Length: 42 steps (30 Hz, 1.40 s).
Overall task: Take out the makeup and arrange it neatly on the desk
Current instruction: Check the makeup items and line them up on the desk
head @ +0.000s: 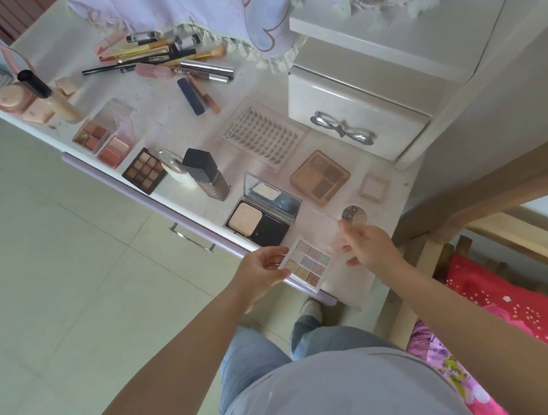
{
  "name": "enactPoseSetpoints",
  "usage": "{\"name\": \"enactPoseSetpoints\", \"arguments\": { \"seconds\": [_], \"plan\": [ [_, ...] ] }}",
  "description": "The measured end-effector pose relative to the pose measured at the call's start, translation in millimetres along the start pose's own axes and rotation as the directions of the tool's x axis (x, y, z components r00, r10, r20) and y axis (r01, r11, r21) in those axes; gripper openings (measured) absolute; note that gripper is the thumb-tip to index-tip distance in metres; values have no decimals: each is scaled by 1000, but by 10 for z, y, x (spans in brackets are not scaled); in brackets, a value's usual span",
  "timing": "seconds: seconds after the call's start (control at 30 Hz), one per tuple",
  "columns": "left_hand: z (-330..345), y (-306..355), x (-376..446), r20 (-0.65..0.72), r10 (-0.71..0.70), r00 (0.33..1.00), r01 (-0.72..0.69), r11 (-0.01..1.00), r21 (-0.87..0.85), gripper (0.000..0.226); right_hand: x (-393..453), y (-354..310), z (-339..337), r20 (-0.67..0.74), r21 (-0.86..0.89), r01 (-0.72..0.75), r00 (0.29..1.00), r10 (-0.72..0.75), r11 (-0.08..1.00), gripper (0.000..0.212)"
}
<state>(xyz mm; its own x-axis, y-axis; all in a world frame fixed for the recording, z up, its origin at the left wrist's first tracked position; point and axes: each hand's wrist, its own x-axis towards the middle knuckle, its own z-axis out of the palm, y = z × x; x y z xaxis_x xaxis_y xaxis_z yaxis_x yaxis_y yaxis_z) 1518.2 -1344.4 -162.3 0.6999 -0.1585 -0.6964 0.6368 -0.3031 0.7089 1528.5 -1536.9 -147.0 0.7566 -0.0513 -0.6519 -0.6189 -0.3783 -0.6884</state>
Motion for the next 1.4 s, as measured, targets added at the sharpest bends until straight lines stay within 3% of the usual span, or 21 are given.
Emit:
{"name": "enactPoseSetpoints", "arguments": {
  "seconds": [0.07, 0.23, 0.5, 0.57, 0.63, 0.73, 0.87, 1.1, 1.4],
  "plan": [
    [63, -18, 16, -40, 19, 999, -17, 998, 55, 39, 24, 20, -18, -48, -70, 9, 999, -12, 998, 52],
    [180, -76, 22, -187, 56, 981, -12, 972, 233, 27, 45, 32, -88, -43, 56, -39, 998, 42, 998, 44],
    [216, -165, -17, -271, 144, 952, -37, 930, 366, 26, 10, 132, -227, -121, -78, -18, 993, 9, 997, 41],
    [203, -188, -32, -285, 160, 945, -39, 921, 389, 28, 9, 179, -285, -193, -235, 53, 976, -100, 971, 32],
    [202, -182, -57, -295, 205, 933, -41, 877, 479, 32, 37, 198, -335, -223, -455, 156, 933, -282, 877, 21],
    [255, -153, -74, -281, 246, 927, -27, 795, 606, 46, 177, 181, -369, -21, -644, 305, 910, -414, 701, 48],
    [377, -151, -64, -236, 220, 947, 0, 730, 683, 55, 350, 109, -352, 172, -732, 371, 912, -373, 571, 66],
    [432, -135, -60, -197, 243, 950, -5, 641, 768, 53, 304, 91, -497, 111, -803, 281, 937, -330, 525, 56],
    [429, -84, -25, -158, 323, 933, -55, 562, 825, 45, 124, 138, -615, 32, -727, 238, 949, -314, 645, 60]
  ]
}}
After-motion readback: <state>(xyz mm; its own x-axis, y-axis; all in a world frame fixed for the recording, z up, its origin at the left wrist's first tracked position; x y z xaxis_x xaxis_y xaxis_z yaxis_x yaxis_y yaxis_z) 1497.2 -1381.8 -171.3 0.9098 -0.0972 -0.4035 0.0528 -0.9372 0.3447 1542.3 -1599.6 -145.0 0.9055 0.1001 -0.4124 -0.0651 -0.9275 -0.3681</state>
